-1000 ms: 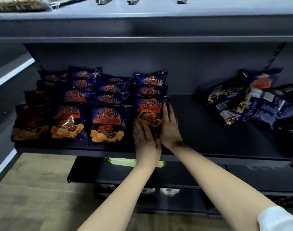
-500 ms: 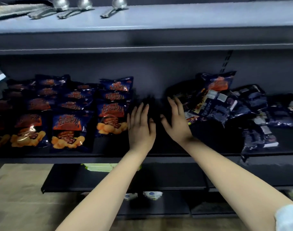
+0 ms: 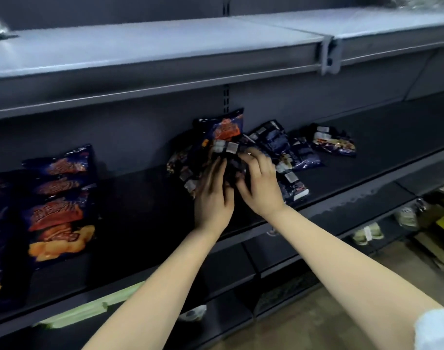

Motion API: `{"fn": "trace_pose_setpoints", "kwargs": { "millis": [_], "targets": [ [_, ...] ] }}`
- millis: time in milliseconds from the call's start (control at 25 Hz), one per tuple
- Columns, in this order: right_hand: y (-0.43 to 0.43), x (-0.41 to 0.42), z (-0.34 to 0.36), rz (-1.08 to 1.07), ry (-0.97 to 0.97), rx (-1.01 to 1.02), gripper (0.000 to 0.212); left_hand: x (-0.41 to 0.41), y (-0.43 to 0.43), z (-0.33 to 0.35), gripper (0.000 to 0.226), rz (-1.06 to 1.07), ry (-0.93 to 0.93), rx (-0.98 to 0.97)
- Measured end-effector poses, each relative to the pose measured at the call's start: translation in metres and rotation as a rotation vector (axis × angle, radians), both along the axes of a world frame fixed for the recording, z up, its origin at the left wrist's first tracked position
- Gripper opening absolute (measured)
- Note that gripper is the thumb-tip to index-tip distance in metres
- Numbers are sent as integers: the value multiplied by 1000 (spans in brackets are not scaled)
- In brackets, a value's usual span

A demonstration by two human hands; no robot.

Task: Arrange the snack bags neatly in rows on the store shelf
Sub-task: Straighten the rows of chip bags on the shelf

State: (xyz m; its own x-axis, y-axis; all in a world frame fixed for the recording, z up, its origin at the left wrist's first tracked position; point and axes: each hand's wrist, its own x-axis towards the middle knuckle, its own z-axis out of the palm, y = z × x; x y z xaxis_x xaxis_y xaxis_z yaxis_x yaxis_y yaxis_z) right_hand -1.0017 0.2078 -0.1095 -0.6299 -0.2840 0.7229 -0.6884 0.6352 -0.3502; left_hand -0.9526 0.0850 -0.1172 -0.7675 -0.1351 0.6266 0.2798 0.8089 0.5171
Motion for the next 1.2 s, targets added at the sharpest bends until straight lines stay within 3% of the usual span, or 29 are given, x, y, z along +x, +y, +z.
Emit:
{"fn": "trace_pose_setpoints", "kwargs": {
  "millis": [320,520,760,1200],
  "targets": [
    [92,-7,-6,-271,-172,-51,49,-26,77,-4,57,-240,-159,66],
    [119,-7,-23,-307,-346,27,60,-35,96,-15,66,-222,-408,-171],
    [123,-6,-41,-221,-551,139,65,-40,96,-22,69,-186,-441,-346],
    [119,-1,-56,-259,-587,77,55,-38,95,-46,93,-190,-457,-431]
  ]
}}
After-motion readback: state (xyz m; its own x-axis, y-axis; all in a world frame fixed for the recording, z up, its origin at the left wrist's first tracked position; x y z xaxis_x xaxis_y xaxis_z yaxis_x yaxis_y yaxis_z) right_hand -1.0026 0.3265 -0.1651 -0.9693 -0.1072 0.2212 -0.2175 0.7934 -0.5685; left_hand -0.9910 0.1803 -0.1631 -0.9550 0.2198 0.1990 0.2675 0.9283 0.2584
